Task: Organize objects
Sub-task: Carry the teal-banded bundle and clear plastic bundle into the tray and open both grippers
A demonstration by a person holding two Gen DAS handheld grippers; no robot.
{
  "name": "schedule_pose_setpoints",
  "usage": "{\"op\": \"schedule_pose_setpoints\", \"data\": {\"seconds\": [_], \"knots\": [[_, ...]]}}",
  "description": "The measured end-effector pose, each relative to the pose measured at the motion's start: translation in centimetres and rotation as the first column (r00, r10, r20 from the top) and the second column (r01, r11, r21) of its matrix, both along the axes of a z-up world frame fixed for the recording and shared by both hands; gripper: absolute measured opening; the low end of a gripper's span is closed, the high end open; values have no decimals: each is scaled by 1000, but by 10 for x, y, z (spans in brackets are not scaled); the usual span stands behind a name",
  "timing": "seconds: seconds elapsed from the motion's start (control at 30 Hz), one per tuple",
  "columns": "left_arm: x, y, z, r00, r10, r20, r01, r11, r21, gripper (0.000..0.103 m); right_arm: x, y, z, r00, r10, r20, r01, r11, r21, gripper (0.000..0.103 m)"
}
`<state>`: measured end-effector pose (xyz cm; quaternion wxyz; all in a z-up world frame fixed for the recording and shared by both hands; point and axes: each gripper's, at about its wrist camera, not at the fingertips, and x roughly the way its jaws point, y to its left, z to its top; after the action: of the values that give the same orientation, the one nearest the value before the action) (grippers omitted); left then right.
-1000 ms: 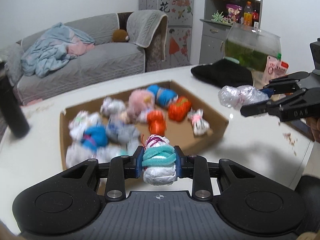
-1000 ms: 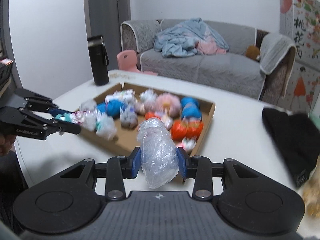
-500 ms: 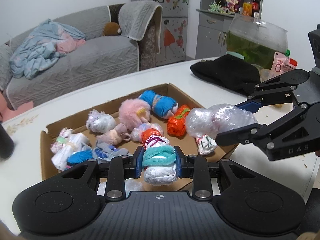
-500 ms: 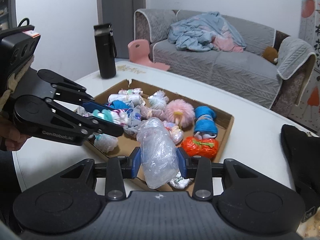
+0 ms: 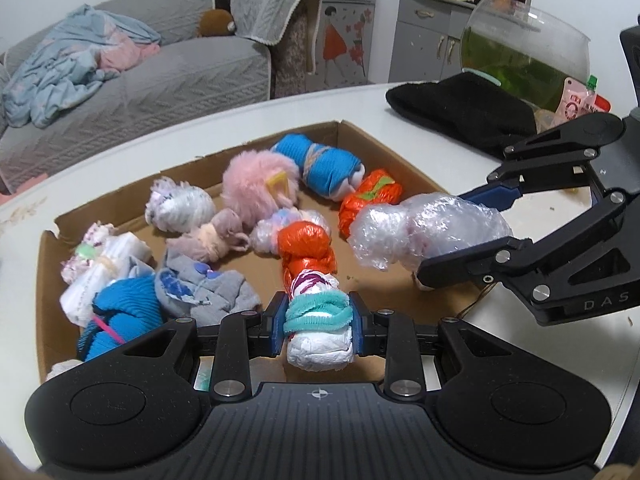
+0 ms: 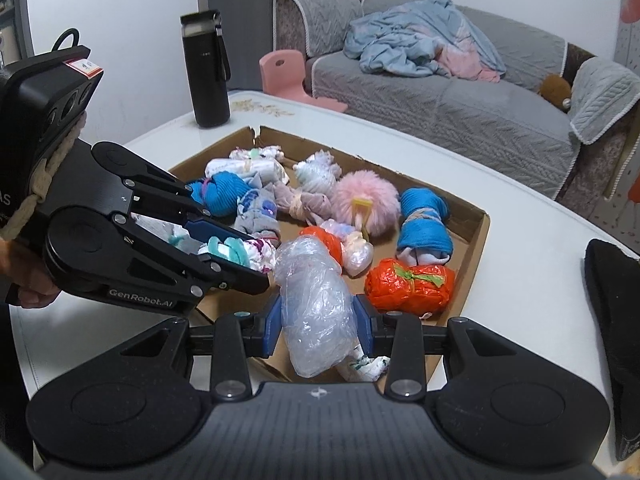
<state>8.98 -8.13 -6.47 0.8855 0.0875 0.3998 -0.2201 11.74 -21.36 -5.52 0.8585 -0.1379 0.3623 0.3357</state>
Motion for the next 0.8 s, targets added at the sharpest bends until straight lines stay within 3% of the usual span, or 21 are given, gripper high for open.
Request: {"op": "schedule_pose_setpoints", "data": {"seconds": [0.47, 0.8], "knots": [[6, 1, -22, 1000, 7, -29, -7, 999, 32, 37, 14, 16, -34, 998, 32, -55, -36, 996, -83, 35], [3, 1, -26, 999, 10, -49, -9, 999, 33, 38, 12, 16, -35, 996, 31, -83, -39, 995, -89, 35]]}}
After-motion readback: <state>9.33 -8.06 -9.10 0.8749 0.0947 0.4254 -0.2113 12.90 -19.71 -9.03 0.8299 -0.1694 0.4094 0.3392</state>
